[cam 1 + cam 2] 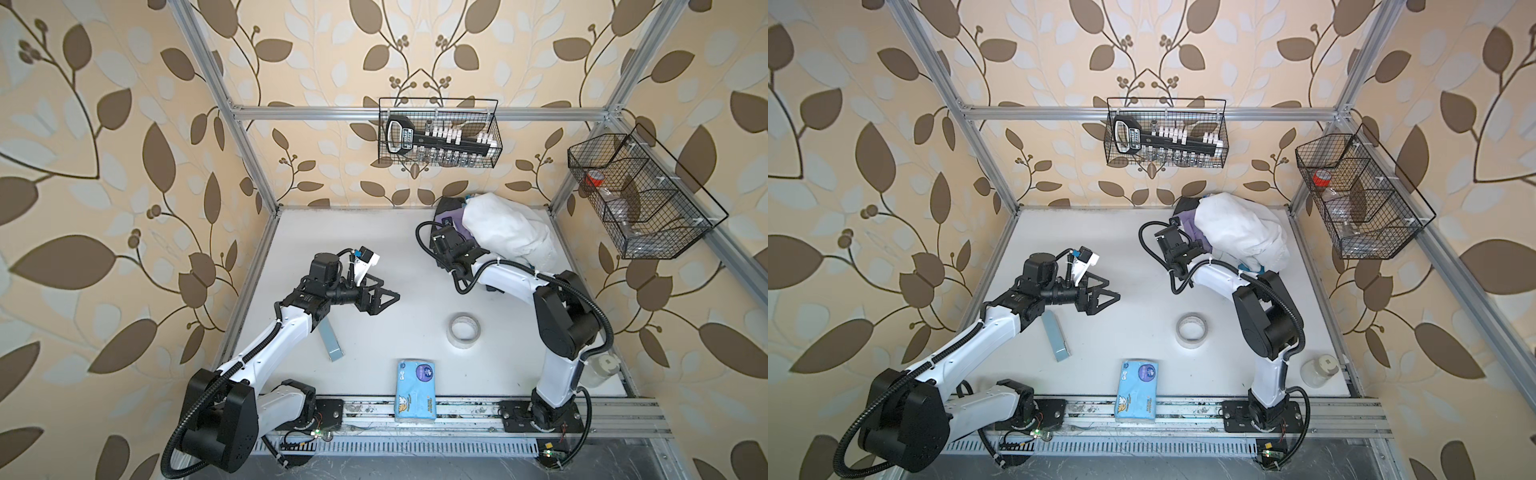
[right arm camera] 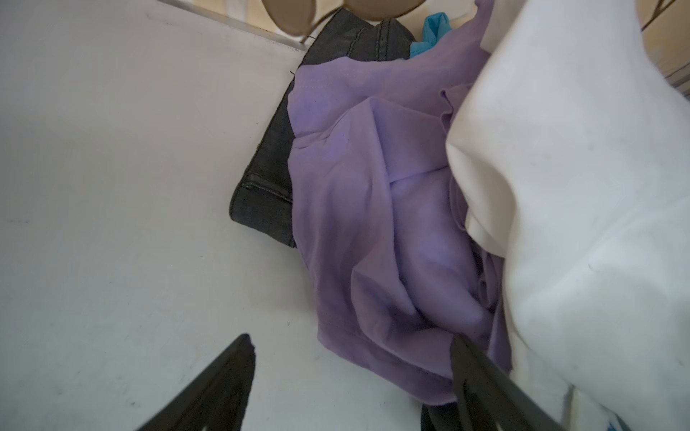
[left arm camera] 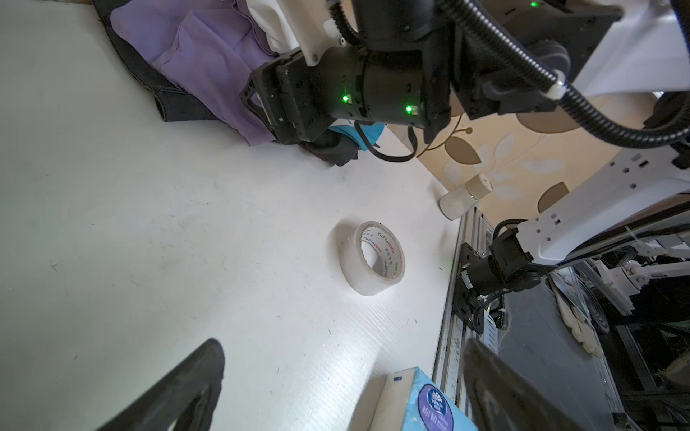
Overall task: Pick out a specific cloth from the pile
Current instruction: 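Reach the right gripper toward the purple t-shirt while the left arm lifts, then lower the right gripper and close it on the purple t-shirt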
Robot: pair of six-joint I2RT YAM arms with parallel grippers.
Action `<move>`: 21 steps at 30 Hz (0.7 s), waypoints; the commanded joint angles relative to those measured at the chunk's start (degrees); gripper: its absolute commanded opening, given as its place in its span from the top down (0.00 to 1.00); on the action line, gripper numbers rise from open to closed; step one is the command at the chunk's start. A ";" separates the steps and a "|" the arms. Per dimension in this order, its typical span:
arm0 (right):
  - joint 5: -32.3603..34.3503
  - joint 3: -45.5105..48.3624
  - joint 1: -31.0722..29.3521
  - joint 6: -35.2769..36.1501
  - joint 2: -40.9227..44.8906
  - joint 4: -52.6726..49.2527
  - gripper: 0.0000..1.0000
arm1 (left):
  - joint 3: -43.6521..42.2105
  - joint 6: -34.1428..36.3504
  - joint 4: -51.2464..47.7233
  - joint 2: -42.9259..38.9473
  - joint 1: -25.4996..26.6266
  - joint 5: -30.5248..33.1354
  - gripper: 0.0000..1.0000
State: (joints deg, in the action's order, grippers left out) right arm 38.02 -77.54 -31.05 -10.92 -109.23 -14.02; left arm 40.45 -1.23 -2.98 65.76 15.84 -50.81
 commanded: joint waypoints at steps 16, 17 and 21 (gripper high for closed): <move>3.91 -10.77 4.27 -1.21 -12.10 -6.85 0.49 | 2.18 3.90 -1.75 -2.21 1.48 -0.87 0.01; 3.37 -10.91 4.53 -1.30 -12.23 -6.81 0.53 | 2.27 3.95 -1.76 -2.21 1.48 -0.79 0.01; 1.01 -11.19 5.81 -1.75 -12.76 -6.22 0.55 | 2.18 4.09 -1.93 -2.21 1.57 -0.53 0.01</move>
State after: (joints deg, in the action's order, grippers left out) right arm 40.40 -86.63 -25.85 -11.77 -120.53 -19.88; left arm 40.45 1.43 -4.93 64.73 16.60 -50.74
